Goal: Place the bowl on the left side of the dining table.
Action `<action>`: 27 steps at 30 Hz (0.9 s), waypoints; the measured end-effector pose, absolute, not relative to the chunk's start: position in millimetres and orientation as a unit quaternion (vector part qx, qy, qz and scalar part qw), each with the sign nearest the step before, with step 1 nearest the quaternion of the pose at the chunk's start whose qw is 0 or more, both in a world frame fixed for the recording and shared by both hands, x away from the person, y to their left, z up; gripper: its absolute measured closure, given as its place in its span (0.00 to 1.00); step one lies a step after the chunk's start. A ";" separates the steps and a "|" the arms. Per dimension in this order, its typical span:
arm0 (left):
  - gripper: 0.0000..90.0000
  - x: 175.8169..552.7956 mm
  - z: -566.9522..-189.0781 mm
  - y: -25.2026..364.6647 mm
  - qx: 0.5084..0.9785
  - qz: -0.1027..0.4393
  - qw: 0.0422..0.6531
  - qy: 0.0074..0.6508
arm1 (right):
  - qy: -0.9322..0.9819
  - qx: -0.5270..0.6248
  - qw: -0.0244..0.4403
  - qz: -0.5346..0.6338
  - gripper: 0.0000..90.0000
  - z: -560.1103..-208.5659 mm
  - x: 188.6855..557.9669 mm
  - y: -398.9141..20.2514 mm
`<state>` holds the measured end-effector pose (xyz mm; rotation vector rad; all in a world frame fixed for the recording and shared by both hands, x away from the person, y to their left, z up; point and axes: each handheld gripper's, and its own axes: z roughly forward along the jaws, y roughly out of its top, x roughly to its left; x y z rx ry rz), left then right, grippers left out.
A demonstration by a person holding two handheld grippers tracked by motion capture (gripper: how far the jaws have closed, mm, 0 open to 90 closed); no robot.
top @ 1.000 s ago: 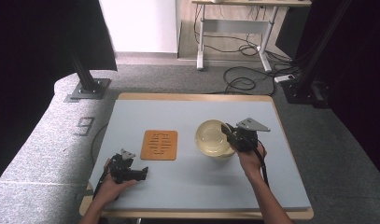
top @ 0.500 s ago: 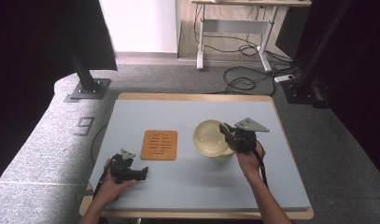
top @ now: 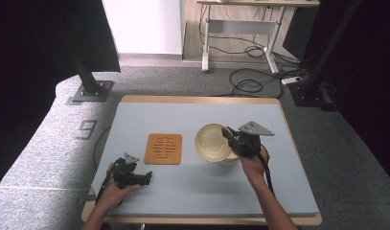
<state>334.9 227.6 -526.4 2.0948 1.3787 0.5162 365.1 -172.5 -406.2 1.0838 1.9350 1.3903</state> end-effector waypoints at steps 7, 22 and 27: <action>0.01 334.8 -526.4 227.7 0.784 0.193 0.286 0.516 | 0.718 0.395 0.253 0.513 0.89 -408.4 365.3 -166.6; 0.01 334.5 -526.3 227.7 0.785 0.194 0.285 0.514 | 0.729 0.391 0.244 0.507 0.89 -414.4 369.2 -152.1; 0.01 334.5 -526.3 227.7 0.785 0.194 0.286 0.514 | 0.733 0.388 0.242 0.504 0.89 -416.3 369.7 -146.6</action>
